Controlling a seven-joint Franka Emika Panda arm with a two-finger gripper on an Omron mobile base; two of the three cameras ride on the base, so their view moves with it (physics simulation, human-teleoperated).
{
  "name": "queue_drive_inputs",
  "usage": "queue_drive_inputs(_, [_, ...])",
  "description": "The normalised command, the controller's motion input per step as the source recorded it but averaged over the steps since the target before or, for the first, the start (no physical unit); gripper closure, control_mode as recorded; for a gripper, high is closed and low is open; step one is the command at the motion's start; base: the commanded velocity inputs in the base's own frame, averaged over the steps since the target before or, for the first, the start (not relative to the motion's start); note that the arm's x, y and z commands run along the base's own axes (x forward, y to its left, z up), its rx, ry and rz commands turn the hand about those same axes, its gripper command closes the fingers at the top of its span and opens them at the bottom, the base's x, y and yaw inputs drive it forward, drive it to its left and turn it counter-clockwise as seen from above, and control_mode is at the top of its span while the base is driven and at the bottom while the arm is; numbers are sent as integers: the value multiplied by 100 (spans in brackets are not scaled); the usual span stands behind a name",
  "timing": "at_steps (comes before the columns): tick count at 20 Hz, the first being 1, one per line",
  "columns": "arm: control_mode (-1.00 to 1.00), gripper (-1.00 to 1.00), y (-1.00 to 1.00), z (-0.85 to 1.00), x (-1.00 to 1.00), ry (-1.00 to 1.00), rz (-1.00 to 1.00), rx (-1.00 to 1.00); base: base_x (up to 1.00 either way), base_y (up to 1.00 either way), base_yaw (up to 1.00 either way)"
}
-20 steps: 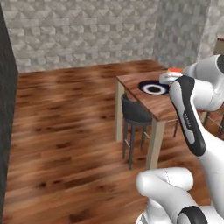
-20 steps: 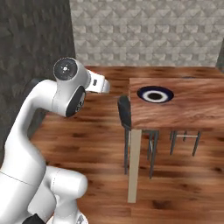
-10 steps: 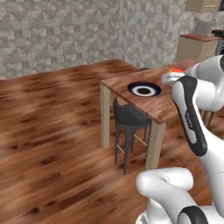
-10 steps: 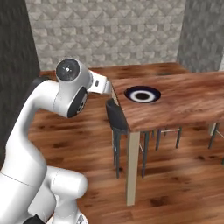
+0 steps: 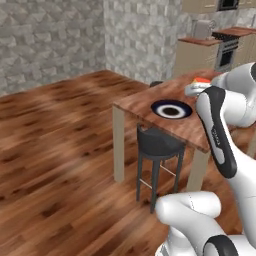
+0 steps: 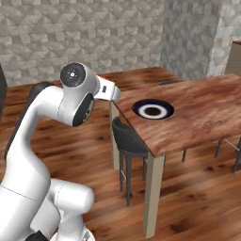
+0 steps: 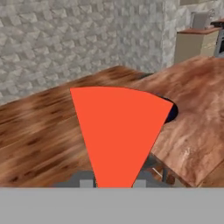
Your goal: Take the cheese, fish, and squash from the fridge and place them on the plate on the dining counter to create an appetizer plate.
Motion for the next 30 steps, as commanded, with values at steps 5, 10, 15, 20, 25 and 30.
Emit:
queue_drive_inputs(5, [100,100,0,0,0,0,0,0,37,47,-34])
queue_drive_inputs(10, [100,100,0,0,0,0,0,0,42,41,-35])
queue_drive_inputs(15, [100,100,0,0,0,0,0,0,46,60,-35])
queue_drive_inputs(20, [100,100,0,0,0,0,0,0,51,66,-36])
queue_drive_inputs(25, [100,100,0,0,0,0,0,0,51,45,-33])
queue_drive_inputs(30, [100,100,0,0,0,0,0,0,45,7,-30])
